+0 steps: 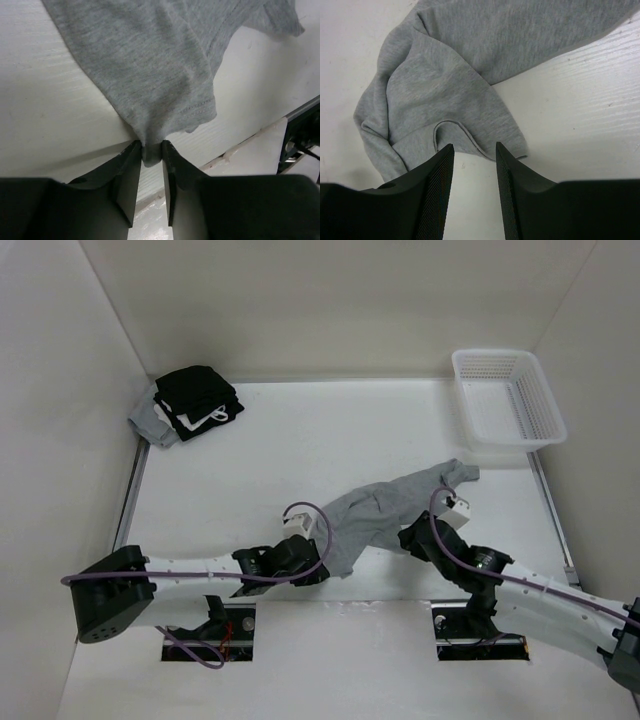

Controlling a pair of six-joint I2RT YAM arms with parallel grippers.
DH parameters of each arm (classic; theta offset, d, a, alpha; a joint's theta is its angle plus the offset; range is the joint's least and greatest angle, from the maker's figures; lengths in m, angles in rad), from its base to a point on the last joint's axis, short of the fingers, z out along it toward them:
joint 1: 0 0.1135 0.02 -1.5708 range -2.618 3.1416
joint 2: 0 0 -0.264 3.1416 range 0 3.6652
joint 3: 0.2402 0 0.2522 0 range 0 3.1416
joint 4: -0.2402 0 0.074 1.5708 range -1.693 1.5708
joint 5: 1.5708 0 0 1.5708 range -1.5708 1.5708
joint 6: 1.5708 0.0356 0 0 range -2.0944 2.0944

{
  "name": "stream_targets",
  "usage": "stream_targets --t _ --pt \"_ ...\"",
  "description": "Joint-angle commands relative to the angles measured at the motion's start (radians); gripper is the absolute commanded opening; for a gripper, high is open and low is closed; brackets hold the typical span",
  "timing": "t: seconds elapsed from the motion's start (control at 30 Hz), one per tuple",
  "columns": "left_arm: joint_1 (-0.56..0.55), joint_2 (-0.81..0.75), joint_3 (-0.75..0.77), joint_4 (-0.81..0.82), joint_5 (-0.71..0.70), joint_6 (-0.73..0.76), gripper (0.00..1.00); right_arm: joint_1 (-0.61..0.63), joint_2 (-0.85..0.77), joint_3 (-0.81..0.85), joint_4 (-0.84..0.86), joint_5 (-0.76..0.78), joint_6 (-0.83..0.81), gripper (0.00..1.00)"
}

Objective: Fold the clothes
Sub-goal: Flatten the tank top out

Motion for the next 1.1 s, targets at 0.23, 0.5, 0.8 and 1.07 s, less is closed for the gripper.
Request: stream_targets --t 0.23,0.5,0.8,1.07 --pt "0.13 -0.359 -0.052 -0.175 -0.123 0.023 0.04 -0.003 0.035 -0.005 -0.008 0.008 0.029 0.51" --pt "0.414 -0.737 -0.046 -0.455 -0.206 0.111 0.04 0.021 0.174 0.047 -0.027 -0.033 0.055 0.51" --pt "0.469 -0.731 -0.06 -0.435 -0.163 0.106 0.04 0.04 0.112 -0.008 -0.03 -0.089 0.151 0.47" --pt "0.468 -0.702 -0.069 -0.392 -0.134 0.109 0.04 0.044 0.196 0.021 -0.065 -0.122 0.151 0.4"
